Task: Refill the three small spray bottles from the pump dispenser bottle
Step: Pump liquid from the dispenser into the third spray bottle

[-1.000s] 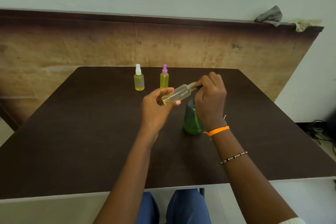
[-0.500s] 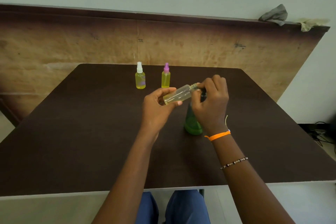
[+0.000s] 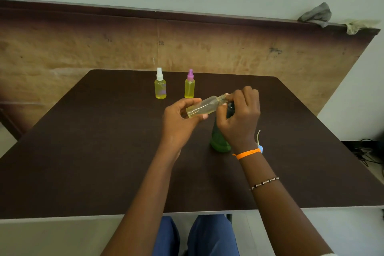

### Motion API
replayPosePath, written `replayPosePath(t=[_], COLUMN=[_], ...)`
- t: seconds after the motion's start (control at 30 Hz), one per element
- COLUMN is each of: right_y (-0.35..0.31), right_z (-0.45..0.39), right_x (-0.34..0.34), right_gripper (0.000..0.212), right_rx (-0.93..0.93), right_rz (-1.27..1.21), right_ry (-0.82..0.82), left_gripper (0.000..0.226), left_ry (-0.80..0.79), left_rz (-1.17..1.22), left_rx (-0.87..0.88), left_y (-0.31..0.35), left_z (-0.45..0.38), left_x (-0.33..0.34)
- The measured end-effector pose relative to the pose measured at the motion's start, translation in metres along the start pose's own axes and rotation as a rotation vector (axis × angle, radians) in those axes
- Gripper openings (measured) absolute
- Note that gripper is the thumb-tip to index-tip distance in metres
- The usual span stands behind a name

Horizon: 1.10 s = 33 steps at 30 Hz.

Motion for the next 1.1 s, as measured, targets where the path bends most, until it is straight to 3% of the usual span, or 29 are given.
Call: replayPosePath(t=[0.83, 1.1], right_y=[-0.003, 0.001], right_z=[-0.013, 0.005], right_x=[-0.004, -0.002], right_gripper=[0.012, 0.009], right_rx=[0.082, 0.016], right_rz=[-0.064, 0.049], right_ry=[-0.043, -0.034], left_gripper=[0.039, 0.039], left_ry=[-0.001, 0.01], left_rz=[-0.006, -0.009], left_rx=[0.008, -0.005], left_y=[-0.001, -0.003], left_z=[-0.003, -0.001], left_x=[-0.002, 0.002])
Point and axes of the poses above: each hand's wrist, its own z-axis away from the middle knuckle, its own x-axis out of the palm, y = z × x, the point moved 2 cm from there along -z, towards the middle knuckle, and after that the axes turned 9 degrees about -x, right-handed, at the moved point
